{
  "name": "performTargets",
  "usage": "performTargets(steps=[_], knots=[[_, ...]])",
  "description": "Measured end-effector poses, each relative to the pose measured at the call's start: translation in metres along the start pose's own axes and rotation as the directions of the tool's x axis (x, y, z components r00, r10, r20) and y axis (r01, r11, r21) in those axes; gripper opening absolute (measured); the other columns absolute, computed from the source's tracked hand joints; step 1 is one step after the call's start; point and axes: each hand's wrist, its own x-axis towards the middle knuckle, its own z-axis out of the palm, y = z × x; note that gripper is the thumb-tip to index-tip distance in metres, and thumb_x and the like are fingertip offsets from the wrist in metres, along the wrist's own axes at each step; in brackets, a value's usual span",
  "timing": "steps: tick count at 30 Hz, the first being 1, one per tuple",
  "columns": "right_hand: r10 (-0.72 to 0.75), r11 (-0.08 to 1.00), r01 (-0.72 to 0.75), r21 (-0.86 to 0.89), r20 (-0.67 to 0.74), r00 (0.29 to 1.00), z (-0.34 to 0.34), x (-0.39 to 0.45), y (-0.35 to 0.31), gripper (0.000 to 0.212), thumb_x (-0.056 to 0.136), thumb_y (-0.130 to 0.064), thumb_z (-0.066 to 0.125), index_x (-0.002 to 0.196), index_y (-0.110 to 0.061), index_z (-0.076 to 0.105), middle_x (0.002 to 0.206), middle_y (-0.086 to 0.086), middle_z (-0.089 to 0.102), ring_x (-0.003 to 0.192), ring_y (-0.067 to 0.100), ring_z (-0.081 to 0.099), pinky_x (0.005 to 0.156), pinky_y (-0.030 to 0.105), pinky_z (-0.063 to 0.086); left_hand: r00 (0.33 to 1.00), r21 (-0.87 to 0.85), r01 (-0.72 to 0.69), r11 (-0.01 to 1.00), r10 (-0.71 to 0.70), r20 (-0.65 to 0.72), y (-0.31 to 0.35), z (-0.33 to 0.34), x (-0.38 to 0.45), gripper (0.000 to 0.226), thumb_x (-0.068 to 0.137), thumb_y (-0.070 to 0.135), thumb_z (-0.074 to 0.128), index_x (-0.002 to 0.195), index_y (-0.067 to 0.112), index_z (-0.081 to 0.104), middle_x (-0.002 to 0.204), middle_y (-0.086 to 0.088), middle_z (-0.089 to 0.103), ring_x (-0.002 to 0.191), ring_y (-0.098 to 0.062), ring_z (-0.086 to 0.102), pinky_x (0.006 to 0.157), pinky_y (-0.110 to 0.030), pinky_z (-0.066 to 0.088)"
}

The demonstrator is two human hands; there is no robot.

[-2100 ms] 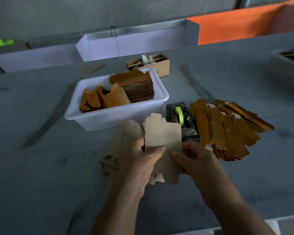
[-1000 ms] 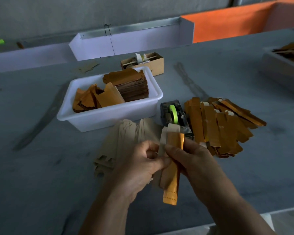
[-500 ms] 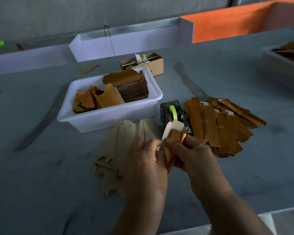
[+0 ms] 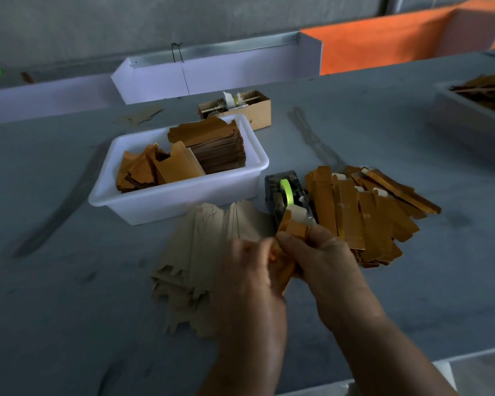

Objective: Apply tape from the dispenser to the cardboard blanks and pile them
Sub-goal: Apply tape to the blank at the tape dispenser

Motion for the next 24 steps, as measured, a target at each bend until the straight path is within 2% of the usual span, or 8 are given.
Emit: performTargets(steps=[2, 4, 5, 8, 10, 13, 18, 24], knots=[[-0.011, 0.999, 0.011, 0.036, 0.021, 1.0, -0.001, 0.001, -0.005, 0.009, 0.087, -0.02, 0.061, 0.079, -0.019, 0.065, 0.079, 0.01, 0.068, 0.08, 0.025, 0.067, 0.079, 0.036, 0.056, 0.978, -0.278, 0.209, 0.938, -0.193, 0.085, -0.001, -0.008, 0.006, 0.01, 0.087, 0.024, 0.065, 0.093, 0.029, 0.059, 0.089, 0.009, 0.064, 0.07, 0.001, 0.063, 0.054, -0.011, 0.045], [-0.029, 0.999, 0.027, 0.03, 0.061, 0.998, -0.003, 0.0, -0.009, 0.01, 0.087, -0.022, 0.06, 0.08, -0.018, 0.065, 0.076, 0.008, 0.066, 0.077, 0.022, 0.065, 0.077, 0.033, 0.056, 0.903, -0.355, 0.403, 0.844, -0.304, 0.303, -0.002, -0.02, 0.015, 0.009, 0.084, 0.025, 0.067, 0.093, 0.022, 0.065, 0.081, 0.003, 0.069, 0.06, -0.003, 0.063, 0.052, -0.017, 0.045], [-0.033, 0.999, 0.032, 0.017, 0.091, 0.995, -0.005, 0.0, -0.01, 0.011, 0.087, -0.024, 0.06, 0.08, -0.018, 0.065, 0.076, 0.006, 0.066, 0.078, 0.021, 0.066, 0.077, 0.032, 0.056, 0.887, -0.352, 0.423, 0.835, -0.303, 0.347, -0.002, -0.024, 0.017, 0.01, 0.083, 0.025, 0.068, 0.091, 0.018, 0.068, 0.078, 0.0, 0.069, 0.06, -0.007, 0.062, 0.053, -0.019, 0.045], [-0.069, 0.995, 0.075, -0.07, 0.09, 0.994, -0.016, 0.004, -0.015, 0.013, 0.087, -0.031, 0.057, 0.085, -0.023, 0.066, 0.078, 0.0, 0.069, 0.079, 0.018, 0.067, 0.074, 0.029, 0.054, 0.902, -0.44, 0.416, 0.796, -0.299, 0.312, 0.002, -0.03, 0.022, 0.005, 0.081, 0.017, 0.069, 0.081, 0.013, 0.071, 0.069, -0.011, 0.067, 0.061, -0.017, 0.06, 0.049, -0.022, 0.042], [-0.148, 0.967, 0.132, -0.216, -0.058, 0.987, -0.031, 0.013, -0.017, 0.01, 0.087, -0.029, 0.059, 0.083, -0.025, 0.066, 0.072, 0.0, 0.066, 0.07, 0.02, 0.063, 0.063, 0.027, 0.051, 0.912, -0.486, 0.407, 0.773, -0.315, 0.262, 0.001, -0.031, 0.025, 0.009, 0.083, 0.012, 0.067, 0.075, 0.012, 0.07, 0.059, -0.004, 0.066, 0.05, -0.011, 0.059, 0.042, -0.017, 0.041], [-0.233, 0.91, 0.135, -0.391, -0.216, 0.948, -0.05, 0.023, -0.015, 0.022, 0.088, -0.021, 0.061, 0.067, -0.028, 0.063, 0.056, -0.005, 0.059, 0.054, 0.016, 0.053, 0.05, 0.027, 0.041, 0.92, -0.504, 0.392, 0.77, -0.316, 0.231, 0.0, -0.033, 0.029, 0.013, 0.086, 0.012, 0.064, 0.073, 0.009, 0.067, 0.055, -0.002, 0.066, 0.043, -0.01, 0.061, 0.042, -0.019, 0.046], [-0.17, 0.872, 0.102, -0.479, -0.101, 0.98, -0.05, 0.028, -0.009, 0.015, 0.088, -0.025, 0.06, 0.076, -0.021, 0.066, 0.065, 0.005, 0.065, 0.058, 0.02, 0.059, 0.053, 0.026, 0.046, 0.915, -0.54, 0.403, 0.739, -0.326, 0.237, -0.001, -0.024, 0.03, 0.013, 0.088, 0.012, 0.062, 0.076, 0.009, 0.064, 0.055, 0.001, 0.066, 0.042, -0.005, 0.06, 0.037, -0.014, 0.043], [-0.238, 0.753, 0.18, -0.632, -0.008, 0.971, -0.035, 0.033, -0.013, 0.017, 0.088, -0.03, 0.061, 0.073, -0.023, 0.065, 0.064, -0.003, 0.063, 0.057, 0.006, 0.058, 0.052, 0.015, 0.04, 0.911, -0.529, 0.413, 0.741, -0.334, 0.244, 0.0, -0.012, 0.033, 0.01, 0.087, 0.015, 0.064, 0.077, 0.012, 0.065, 0.061, -0.001, 0.067, 0.048, -0.008, 0.061, 0.043, -0.019, 0.047]])
